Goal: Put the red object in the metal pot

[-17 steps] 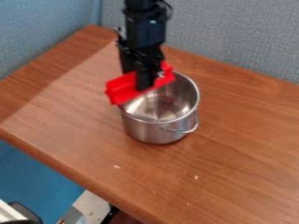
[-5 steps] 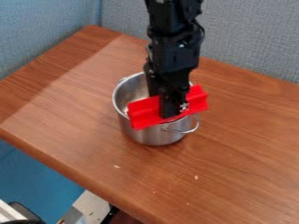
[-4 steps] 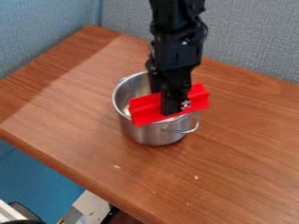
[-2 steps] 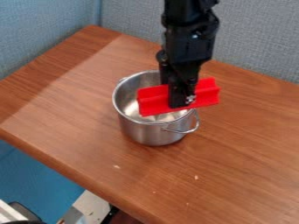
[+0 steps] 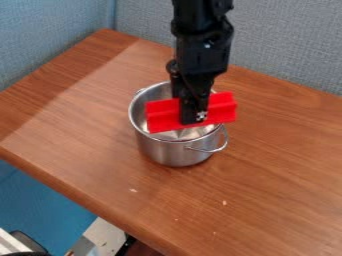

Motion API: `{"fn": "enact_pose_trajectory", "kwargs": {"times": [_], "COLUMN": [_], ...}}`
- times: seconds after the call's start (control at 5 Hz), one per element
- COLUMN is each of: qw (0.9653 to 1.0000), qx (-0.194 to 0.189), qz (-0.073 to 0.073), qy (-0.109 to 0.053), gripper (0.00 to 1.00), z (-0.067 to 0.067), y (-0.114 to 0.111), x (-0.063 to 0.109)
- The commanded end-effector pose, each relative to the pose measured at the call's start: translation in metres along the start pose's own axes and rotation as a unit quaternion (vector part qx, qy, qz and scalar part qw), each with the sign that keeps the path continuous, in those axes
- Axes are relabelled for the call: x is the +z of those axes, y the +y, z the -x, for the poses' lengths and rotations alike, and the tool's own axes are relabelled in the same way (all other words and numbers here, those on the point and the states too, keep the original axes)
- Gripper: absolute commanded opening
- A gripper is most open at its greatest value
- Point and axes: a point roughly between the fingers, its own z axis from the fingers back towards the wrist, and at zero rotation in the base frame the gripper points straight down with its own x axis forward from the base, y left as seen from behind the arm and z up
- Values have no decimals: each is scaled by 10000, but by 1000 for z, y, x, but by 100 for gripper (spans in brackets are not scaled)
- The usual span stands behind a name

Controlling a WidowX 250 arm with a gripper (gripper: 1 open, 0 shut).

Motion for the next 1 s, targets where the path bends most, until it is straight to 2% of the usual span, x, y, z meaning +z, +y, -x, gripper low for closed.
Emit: {"fn": "enact_pose_trajectory", "kwargs": {"times": [0.0,0.2,0.4,0.6,0.8], "qw": [10000,10000,10000,10000,9999], "qx": [-6,-37,15,54,111], "qz": [-48,1,26,49,66], "qy": [-71,-29,-17,-12,-39], "gripper": [0,0,100,100,0], "z": [0,-1,-1,0,0], "y": [6,7,8,9,10], "x": [0,-6,-8,-10,-10]}}
